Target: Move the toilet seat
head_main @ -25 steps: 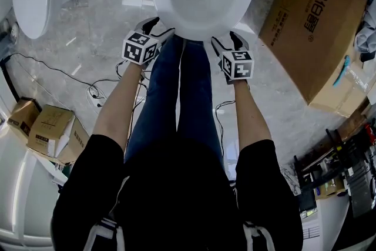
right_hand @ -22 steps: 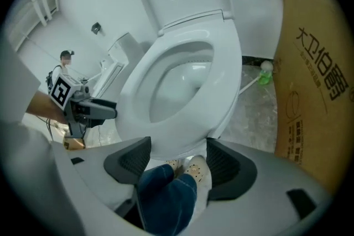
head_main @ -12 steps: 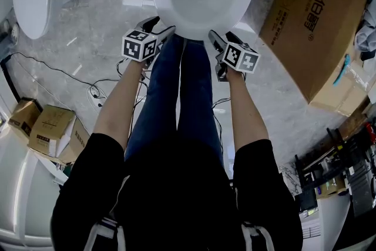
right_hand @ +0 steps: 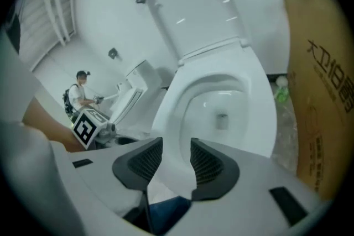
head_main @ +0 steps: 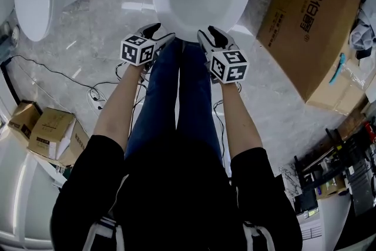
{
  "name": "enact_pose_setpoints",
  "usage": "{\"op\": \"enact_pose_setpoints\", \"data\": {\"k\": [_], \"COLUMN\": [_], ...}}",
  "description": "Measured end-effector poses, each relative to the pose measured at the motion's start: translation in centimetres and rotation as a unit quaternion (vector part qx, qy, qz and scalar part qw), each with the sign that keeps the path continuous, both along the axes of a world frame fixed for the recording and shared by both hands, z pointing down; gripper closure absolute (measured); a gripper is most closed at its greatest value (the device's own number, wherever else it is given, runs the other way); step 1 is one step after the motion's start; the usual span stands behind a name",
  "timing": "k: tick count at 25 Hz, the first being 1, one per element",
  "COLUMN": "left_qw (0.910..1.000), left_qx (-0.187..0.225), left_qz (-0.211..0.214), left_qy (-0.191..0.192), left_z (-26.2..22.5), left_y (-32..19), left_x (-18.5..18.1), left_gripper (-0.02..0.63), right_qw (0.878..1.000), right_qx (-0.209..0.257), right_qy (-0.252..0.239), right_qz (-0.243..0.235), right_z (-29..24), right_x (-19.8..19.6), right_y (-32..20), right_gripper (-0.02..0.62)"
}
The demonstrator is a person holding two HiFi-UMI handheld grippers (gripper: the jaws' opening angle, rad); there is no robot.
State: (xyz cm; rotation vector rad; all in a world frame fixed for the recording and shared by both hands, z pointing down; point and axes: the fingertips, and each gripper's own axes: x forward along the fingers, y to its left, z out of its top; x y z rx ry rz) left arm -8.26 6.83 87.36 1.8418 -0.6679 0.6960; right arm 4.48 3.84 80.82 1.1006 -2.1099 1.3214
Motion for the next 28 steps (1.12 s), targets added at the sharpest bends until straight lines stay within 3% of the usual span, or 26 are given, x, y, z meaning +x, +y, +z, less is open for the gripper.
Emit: {"op": "enact_pose_setpoints", "data": {"k": [4,7,12,18,28], "left_qw": [0.9998,0.9997,0.9993,0.9991,0.9989], "left_qx": [-0.012,-0.007,-0.005,-0.005,-0.010], "left_qz": [-0.011,-0.017,-0.031,-0.033,-0.034], "left_qy": [-0.014,-0.015,-0.020,-0.027,-0.031], "left_z": [-0.1,-0.1,0.5,1.1,1.2], "left_y": [0.4,0.0,-1.1,-1.9,-1.9], "left_x": [-0.6,-0.8,-0.9,-0.4,-0.6], "left_gripper": [0.307,0.307,0.307,0.307,0.307], "right_qw": [1.000,0.997,0.986,0.982,0.981], "right_qx": [-0.019,-0.050,-0.094,-0.126,-0.157], "right_qy": [0.007,0.057,0.115,0.087,0.046], "right_qz": [-0.003,0.009,0.070,0.109,0.106], "right_z": [0.6,2.6,4.9,6.6,8.0], "right_x": [-2.7,0.0,6.2,8.0,6.4], "right_y": [-0.6,1.6,3.6,3.4,2.7], "right_gripper": [0.330,0.314,0.284,0.268,0.265]}}
